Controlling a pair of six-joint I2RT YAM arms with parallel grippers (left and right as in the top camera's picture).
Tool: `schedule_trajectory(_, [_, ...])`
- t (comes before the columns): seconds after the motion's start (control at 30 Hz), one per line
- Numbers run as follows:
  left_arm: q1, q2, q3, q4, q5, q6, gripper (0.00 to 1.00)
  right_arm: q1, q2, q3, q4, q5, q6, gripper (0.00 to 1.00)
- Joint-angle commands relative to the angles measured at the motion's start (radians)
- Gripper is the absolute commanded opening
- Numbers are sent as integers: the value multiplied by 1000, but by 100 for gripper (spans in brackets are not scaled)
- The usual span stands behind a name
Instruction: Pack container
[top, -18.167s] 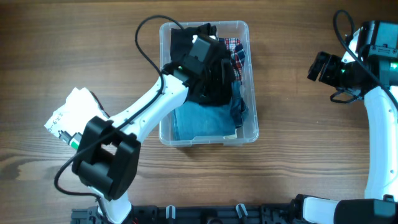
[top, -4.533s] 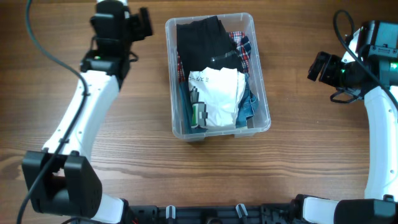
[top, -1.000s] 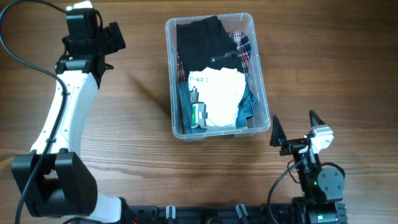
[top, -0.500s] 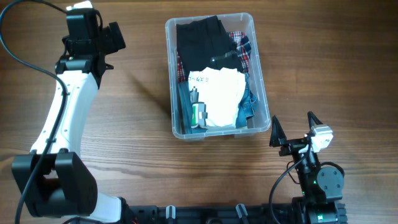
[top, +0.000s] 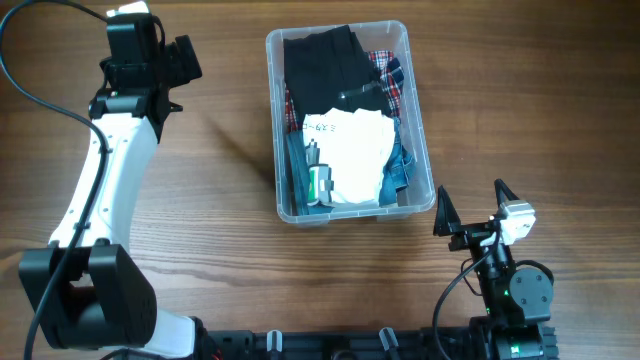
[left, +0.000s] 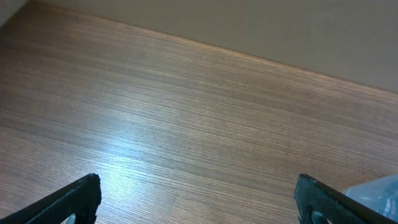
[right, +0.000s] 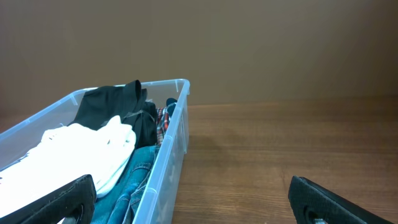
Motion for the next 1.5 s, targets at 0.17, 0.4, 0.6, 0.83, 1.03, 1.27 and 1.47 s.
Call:
schedule_trajectory(0.17, [-27, -182, -6, -134, 2, 12, 100, 2, -14, -1, 3, -15, 19, 100])
schedule_trajectory(0.4, [-80, -507, -65, -165, 2, 12, 100, 2, -14, -1, 3, -15, 18, 100])
schedule_trajectory(0.6, [-88, -851, -212, -166, 2, 12, 100, 2, -14, -1, 3, -15, 18, 100])
schedule_trajectory(0.83, [-88, -1211, -444, -180, -137, 50, 100, 2, -14, -1, 3, -15, 18, 100])
schedule_trajectory(1.03, [-87, -1392, -624, -232, -137, 49, 100, 2, -14, -1, 3, -15, 18, 100])
schedule_trajectory(1.27, [-87, -1519, -843, -273, -119, 49, 100, 2, -14, -1, 3, -15, 18, 100])
schedule_trajectory(1.47, [-87, -1588, -899, -551, -123, 50, 100, 2, -14, -1, 3, -15, 18, 100])
